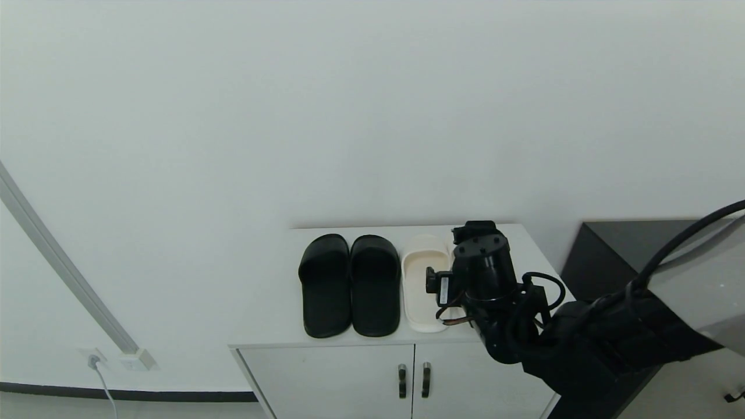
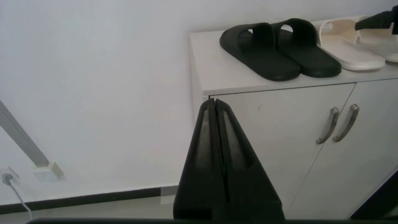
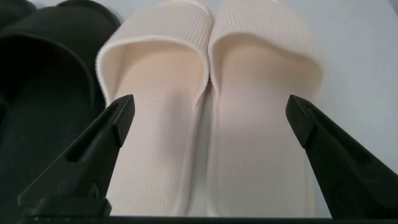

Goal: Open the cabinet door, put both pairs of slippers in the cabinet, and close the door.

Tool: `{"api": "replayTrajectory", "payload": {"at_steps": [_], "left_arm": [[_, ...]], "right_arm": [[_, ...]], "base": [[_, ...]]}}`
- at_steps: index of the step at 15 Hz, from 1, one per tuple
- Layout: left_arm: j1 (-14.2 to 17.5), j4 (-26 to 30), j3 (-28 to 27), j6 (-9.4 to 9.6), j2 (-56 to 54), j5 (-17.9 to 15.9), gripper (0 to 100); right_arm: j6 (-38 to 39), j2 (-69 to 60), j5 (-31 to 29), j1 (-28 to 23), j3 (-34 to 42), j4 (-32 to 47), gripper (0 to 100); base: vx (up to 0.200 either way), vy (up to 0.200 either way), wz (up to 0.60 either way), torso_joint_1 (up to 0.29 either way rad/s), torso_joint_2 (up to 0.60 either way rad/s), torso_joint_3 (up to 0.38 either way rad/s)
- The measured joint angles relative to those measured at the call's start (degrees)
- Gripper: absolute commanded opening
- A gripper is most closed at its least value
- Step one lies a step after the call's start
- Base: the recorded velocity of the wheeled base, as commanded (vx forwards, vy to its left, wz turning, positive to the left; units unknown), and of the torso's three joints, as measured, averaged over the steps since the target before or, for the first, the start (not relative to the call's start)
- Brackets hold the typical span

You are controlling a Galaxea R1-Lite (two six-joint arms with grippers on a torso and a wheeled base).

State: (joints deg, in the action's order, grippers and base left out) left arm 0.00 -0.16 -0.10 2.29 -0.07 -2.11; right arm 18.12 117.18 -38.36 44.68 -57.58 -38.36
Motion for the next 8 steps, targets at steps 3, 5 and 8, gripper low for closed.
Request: {"api": "replayTrajectory", "payload": {"at_steps": [3, 5, 8], "left_arm": [[0.0, 0.02, 0.0, 0.0, 0.0, -0.02, 0], [0.0, 0.02, 0.0, 0.0, 0.0, -0.02, 0], [0.0, 0.02, 0.0, 0.0, 0.0, -0.02, 0]], "right_arm": [[-2.24, 4.33, 1.0, -2.07, -2.23, -2.63, 100], [-3.06, 6.22, 3.41, -3.01, -4.13, -2.96, 100], [-5.45, 8.12, 5.5, -3.72, -7.06, -3.91, 100]], "base": [[0.0, 0.0, 0.0, 0.0, 0.0, 0.0], [0.0, 0.0, 0.0, 0.0, 0.0, 0.0], [0.0, 0.0, 0.0, 0.0, 0.0, 0.0]]}}
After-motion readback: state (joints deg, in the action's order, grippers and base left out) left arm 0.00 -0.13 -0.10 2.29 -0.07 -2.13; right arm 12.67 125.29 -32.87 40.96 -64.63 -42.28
